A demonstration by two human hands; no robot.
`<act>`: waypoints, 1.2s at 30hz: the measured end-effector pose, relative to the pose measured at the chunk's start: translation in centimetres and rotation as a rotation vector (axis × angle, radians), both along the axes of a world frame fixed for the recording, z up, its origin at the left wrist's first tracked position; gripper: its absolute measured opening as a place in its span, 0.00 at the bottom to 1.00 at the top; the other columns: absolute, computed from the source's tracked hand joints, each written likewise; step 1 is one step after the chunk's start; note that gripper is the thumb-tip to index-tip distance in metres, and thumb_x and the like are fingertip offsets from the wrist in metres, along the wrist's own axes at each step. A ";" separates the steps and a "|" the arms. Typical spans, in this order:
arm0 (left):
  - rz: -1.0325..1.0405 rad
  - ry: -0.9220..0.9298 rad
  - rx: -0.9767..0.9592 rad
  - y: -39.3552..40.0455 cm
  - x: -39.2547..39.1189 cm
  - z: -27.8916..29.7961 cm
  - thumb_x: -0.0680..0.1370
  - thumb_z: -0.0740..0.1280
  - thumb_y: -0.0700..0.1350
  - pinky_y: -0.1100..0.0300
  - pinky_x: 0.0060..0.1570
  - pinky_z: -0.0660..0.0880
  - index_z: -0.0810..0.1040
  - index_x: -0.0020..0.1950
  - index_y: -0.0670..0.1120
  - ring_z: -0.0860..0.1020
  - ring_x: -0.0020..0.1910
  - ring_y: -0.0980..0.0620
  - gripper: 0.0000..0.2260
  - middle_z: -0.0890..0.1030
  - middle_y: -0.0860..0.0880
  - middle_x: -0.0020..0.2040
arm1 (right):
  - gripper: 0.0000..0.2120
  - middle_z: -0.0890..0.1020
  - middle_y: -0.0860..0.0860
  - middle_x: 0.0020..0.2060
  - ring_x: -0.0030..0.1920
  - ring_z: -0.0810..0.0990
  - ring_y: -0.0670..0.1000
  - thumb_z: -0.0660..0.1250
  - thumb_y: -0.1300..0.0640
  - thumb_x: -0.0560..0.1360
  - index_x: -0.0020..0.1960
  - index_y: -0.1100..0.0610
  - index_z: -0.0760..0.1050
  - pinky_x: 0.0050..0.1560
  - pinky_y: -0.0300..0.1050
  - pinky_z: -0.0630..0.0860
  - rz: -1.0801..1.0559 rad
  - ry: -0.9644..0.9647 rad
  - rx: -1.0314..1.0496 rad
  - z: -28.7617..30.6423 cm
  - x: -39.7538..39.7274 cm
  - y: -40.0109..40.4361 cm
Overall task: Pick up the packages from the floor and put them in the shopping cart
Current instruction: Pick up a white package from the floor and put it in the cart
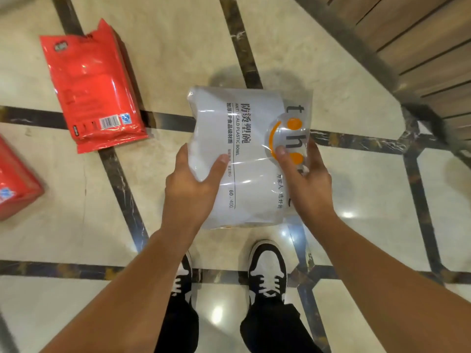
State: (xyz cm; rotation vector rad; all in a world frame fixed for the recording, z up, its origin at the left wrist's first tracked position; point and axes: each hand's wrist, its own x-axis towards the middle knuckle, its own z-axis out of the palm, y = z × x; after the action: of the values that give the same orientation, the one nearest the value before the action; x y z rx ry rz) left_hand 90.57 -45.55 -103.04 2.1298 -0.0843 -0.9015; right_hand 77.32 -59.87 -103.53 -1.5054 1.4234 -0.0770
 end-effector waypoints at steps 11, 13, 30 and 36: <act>-0.121 -0.245 -0.254 -9.2 3.2 35.3 0.77 0.72 0.58 0.74 0.47 0.76 0.74 0.72 0.53 0.79 0.50 0.69 0.25 0.80 0.66 0.53 | 0.26 0.84 0.37 0.59 0.58 0.82 0.38 0.69 0.39 0.79 0.75 0.40 0.70 0.63 0.46 0.79 -0.075 -0.347 -0.344 35.7 1.1 -8.2; -0.153 -0.290 -0.319 -10.3 3.0 43.4 0.77 0.72 0.57 0.75 0.45 0.75 0.75 0.71 0.52 0.80 0.47 0.72 0.24 0.81 0.65 0.54 | 0.23 0.84 0.35 0.57 0.57 0.83 0.38 0.69 0.42 0.80 0.74 0.40 0.72 0.61 0.45 0.79 -0.113 -0.390 -0.388 43.8 0.5 -8.8; -0.703 -0.370 -0.905 -14.3 -15.7 91.2 0.69 0.73 0.67 0.52 0.58 0.80 0.76 0.69 0.55 0.83 0.55 0.57 0.32 0.84 0.60 0.56 | 0.43 0.83 0.51 0.62 0.64 0.80 0.52 0.62 0.21 0.68 0.67 0.54 0.79 0.66 0.58 0.75 -0.707 -0.301 -0.879 90.7 -22.8 -1.3; -0.944 -0.329 -0.975 -14.6 -28.9 97.0 0.73 0.75 0.63 0.52 0.56 0.79 0.78 0.68 0.53 0.83 0.52 0.57 0.27 0.83 0.62 0.52 | 0.26 0.84 0.42 0.57 0.58 0.81 0.44 0.65 0.29 0.75 0.64 0.46 0.79 0.58 0.49 0.75 -0.858 -0.283 -0.985 96.7 -35.6 3.9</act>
State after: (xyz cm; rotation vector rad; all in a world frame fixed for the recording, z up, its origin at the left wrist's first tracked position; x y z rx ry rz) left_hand 61.68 -60.19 -6.07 1.2063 -1.4654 -0.7301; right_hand 41.74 -56.00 -6.84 -1.3671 1.7842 -1.6379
